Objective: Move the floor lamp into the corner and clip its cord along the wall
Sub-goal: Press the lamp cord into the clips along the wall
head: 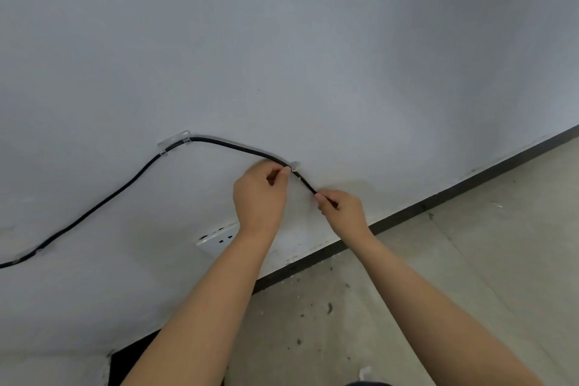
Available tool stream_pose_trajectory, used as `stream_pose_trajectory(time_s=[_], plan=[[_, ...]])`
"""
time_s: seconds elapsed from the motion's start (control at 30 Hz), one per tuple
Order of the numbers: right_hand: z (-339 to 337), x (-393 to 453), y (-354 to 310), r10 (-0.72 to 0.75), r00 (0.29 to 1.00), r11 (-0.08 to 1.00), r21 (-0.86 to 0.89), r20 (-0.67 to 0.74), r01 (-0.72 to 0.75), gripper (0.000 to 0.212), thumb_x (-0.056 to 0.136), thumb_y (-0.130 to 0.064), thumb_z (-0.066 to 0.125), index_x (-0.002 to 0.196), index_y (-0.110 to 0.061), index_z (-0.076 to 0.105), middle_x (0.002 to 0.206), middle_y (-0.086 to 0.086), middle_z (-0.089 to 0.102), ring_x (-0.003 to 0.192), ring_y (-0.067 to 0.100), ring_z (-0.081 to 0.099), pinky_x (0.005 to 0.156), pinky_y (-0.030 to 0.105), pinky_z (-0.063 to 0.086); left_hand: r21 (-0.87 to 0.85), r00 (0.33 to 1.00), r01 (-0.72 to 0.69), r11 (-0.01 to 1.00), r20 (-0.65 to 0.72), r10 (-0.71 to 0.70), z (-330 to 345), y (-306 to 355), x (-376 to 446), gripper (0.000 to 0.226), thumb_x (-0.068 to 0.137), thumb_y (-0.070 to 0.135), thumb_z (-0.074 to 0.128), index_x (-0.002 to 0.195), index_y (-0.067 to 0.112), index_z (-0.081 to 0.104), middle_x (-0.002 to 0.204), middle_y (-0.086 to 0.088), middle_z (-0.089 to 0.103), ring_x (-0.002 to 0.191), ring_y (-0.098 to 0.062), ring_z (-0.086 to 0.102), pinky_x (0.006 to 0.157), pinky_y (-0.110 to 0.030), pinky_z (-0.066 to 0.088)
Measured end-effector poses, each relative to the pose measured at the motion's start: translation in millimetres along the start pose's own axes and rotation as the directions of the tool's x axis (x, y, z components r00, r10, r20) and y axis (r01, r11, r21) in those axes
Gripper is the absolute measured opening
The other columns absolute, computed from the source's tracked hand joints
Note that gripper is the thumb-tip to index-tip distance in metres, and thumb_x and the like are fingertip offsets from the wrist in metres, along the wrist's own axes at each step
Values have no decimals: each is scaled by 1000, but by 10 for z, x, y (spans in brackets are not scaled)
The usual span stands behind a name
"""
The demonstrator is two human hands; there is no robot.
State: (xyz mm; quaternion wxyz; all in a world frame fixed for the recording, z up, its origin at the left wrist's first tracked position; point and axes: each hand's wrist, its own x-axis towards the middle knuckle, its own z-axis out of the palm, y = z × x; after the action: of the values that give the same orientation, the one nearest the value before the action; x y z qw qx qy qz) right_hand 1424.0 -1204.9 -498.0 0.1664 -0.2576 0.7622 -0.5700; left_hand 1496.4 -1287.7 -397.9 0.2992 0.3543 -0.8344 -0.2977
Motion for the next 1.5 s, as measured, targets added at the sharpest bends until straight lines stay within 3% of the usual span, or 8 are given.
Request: stream_pose_trajectory(time_s=[0.27, 0.4, 0.63, 0.83, 1.03, 1.2, 1.37, 1.5], plan=[[303, -64, 45, 33, 999, 999, 32, -15, -33, 26, 90, -14, 49, 76, 3, 64, 75, 34, 64, 66, 39, 55, 59, 28, 35, 171, 983, -152, 974, 125, 132, -198, -142, -53, 18, 87, 1, 51, 96, 3, 67, 97, -17, 72, 88, -32, 63, 74, -26, 45], [367, -89, 99, 65, 994, 998, -31, 89, -62, 22, 89, -9, 48, 102, -1, 64, 102, 22, 69, 96, 31, 61, 72, 15, 37, 281, 988, -107, 954, 142, 69, -325, -535, -190, 22, 89, 1, 47, 105, 3, 63, 109, -18, 68, 97, -33, 61, 82, -33, 47], [482, -37, 123, 129, 970, 974, -210, 205, -86, 22, 89, -8, 48, 98, 7, 61, 98, 27, 68, 92, 38, 63, 91, 44, 49, 347, 982, 5, 938, 177, -71, -347, -1315, -453, 19, 87, 1, 48, 96, 1, 65, 97, -20, 69, 88, -35, 61, 69, -33, 47], [648, -96, 88, 273, 906, 934, 138, 323, -330, 24, 92, -8, 43, 72, -9, 56, 76, 13, 63, 53, 7, 65, 65, 25, 59, 237, 955, 105, 966, 248, -165, -70, -1928, -756, 24, 89, 0, 45, 107, 2, 62, 111, -19, 66, 101, -32, 59, 81, -30, 46], [874, -237, 97, 317, 843, 890, 170, 435, -422, 22, 91, -6, 44, 74, -6, 57, 72, 7, 67, 55, 10, 69, 55, 19, 60, -19, 843, 237, 971, 501, -195, 210, -2292, -1004, 32, 96, 4, 35, 127, 6, 45, 134, -14, 51, 123, -26, 46, 94, -21, 35], [930, -242, 187, 322, 852, 896, 159, 414, -415, 21, 89, -3, 46, 71, -7, 57, 67, 4, 70, 57, 9, 70, 53, 17, 58, -249, 821, 412, 876, 519, -238, 278, -2510, -1062, 23, 97, 7, 37, 102, -1, 58, 76, 1, 59, 85, -18, 50, 60, -3, 36], [1097, -405, 525, 316, 855, 943, -38, 412, -330, 17, 86, 0, 53, 71, -6, 59, 68, 9, 62, 48, 3, 65, 51, 13, 57, -146, 849, 276, 950, 500, -169, 287, -2733, -1213, 14, 90, 8, 52, 88, 2, 65, 76, -14, 61, 72, -20, 50, 56, -24, 33], [1255, -439, 758, 278, 900, 960, -79, 335, -268, 13, 86, -8, 55, 81, 0, 64, 66, 4, 62, 45, -1, 62, 50, 10, 55, -33, 953, 113, 993, 288, -99, 262, -2826, -1271, 16, 88, 4, 55, 99, 3, 67, 88, -23, 70, 81, -32, 61, 68, -32, 44]])
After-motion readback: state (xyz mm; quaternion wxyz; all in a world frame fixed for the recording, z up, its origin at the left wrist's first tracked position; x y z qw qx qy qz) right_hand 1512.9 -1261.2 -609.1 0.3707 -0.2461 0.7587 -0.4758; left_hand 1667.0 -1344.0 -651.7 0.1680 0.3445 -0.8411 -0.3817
